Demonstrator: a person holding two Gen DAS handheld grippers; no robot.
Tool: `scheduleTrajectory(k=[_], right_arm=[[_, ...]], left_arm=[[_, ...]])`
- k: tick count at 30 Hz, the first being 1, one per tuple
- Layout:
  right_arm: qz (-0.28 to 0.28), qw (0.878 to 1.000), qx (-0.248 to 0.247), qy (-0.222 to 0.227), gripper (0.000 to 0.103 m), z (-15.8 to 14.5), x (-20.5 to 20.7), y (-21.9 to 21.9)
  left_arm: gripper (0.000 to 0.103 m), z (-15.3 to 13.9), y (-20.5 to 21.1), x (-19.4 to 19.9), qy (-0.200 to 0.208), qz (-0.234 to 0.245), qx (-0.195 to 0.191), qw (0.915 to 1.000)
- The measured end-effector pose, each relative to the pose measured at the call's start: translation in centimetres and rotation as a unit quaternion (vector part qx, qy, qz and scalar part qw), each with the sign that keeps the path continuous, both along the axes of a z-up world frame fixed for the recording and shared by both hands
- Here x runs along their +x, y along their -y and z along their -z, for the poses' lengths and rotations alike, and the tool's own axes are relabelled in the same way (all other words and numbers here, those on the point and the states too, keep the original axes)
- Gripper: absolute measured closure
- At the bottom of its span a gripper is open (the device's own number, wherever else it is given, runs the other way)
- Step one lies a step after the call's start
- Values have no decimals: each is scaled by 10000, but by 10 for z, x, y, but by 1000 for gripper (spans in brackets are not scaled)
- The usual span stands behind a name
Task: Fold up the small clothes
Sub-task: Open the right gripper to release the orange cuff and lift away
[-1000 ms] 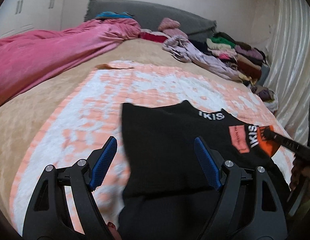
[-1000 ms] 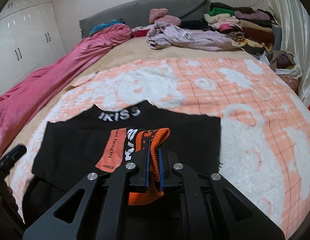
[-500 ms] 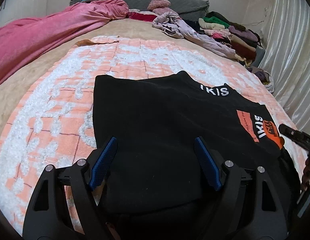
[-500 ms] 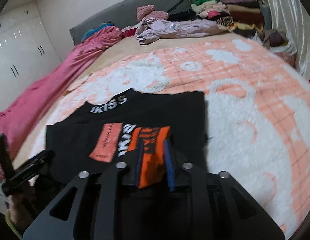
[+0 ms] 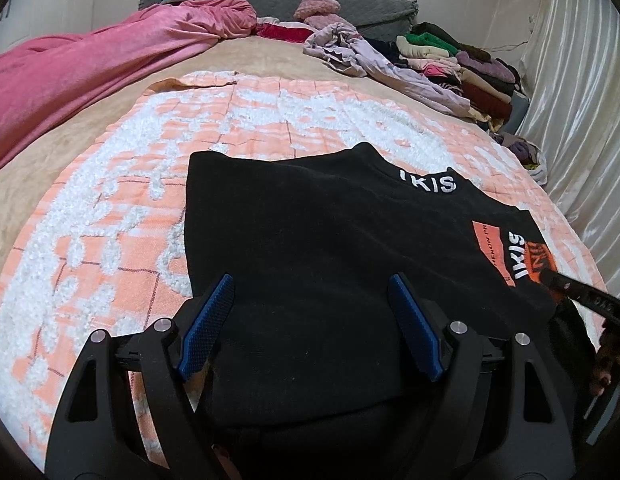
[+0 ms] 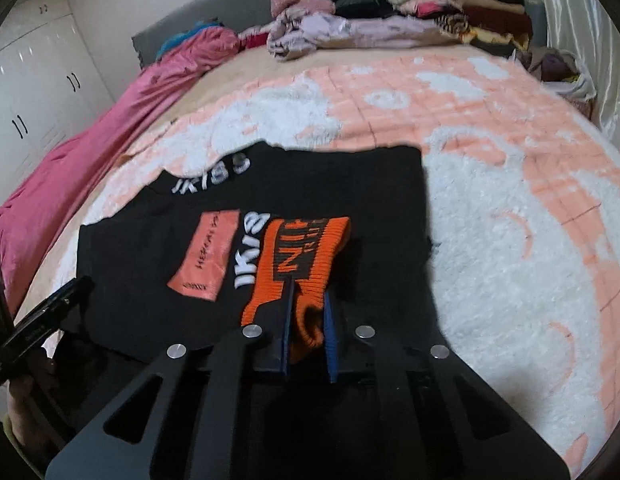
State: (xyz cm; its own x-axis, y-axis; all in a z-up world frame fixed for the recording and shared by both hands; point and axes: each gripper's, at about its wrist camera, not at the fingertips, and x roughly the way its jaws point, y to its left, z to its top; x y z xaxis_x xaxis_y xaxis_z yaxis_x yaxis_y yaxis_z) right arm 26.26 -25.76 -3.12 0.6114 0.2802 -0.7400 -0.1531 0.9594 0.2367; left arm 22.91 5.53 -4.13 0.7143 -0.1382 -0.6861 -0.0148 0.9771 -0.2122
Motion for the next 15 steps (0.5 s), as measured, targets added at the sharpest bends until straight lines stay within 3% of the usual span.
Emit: scheduleTrajectory(k=[8,15], right_arm=[[272,9973,-677,48,88,5,-2,-9],[389,9963,-660,389,75,-15,-13,-9]], left_arm=[[31,-1,-2,-1,33,16,-47,10000],[31,-2,-4,-3,54,10,-29,10000]])
